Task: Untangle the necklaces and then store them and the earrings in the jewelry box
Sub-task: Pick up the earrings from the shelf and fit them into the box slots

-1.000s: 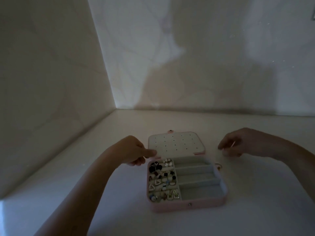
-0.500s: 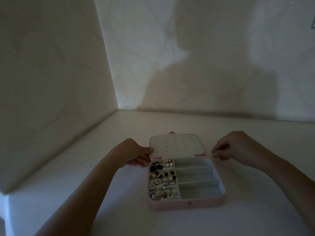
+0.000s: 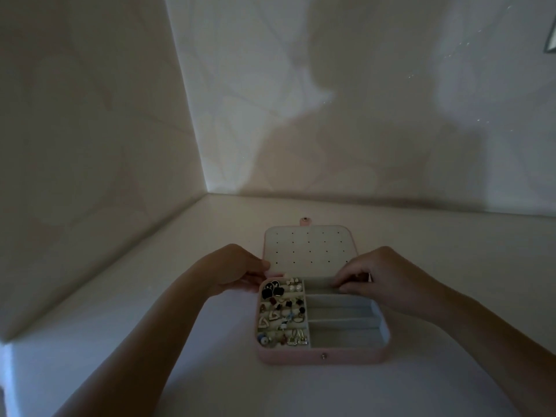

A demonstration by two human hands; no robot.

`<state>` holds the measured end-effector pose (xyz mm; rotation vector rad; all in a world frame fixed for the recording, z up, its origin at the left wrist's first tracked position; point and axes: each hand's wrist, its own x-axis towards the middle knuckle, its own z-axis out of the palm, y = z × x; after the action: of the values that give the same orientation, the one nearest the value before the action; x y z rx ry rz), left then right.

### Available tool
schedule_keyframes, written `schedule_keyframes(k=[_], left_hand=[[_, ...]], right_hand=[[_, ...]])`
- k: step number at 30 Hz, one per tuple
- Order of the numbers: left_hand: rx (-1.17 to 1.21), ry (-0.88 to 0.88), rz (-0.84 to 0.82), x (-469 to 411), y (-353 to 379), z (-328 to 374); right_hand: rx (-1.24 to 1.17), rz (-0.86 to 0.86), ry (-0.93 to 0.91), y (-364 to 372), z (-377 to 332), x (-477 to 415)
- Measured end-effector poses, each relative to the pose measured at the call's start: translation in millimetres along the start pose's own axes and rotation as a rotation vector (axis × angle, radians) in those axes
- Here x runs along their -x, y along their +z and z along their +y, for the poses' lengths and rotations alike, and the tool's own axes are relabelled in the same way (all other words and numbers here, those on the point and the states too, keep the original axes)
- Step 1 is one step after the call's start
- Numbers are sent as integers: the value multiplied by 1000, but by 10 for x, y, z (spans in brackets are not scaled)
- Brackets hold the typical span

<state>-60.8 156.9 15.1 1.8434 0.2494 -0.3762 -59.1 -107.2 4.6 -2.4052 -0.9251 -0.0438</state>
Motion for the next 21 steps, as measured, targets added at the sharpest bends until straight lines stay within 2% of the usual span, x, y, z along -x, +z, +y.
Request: schedule_keyframes(k=[6, 13, 16, 18, 21], left_hand=[[100, 46, -35, 26, -37, 15], [138, 308, 35, 108, 15, 81], [298, 433, -5, 148, -17, 156], [406, 455, -25, 217, -33, 216], [379, 449, -113, 343, -12, 269]], right_hand=[[-157, 72, 35, -71, -19, 13], [-422, 447, 294, -277, 125, 227], [-608, 428, 325, -208, 144, 351], [-693, 372, 324, -153, 95, 417], [-755, 269, 312, -52, -25, 484]])
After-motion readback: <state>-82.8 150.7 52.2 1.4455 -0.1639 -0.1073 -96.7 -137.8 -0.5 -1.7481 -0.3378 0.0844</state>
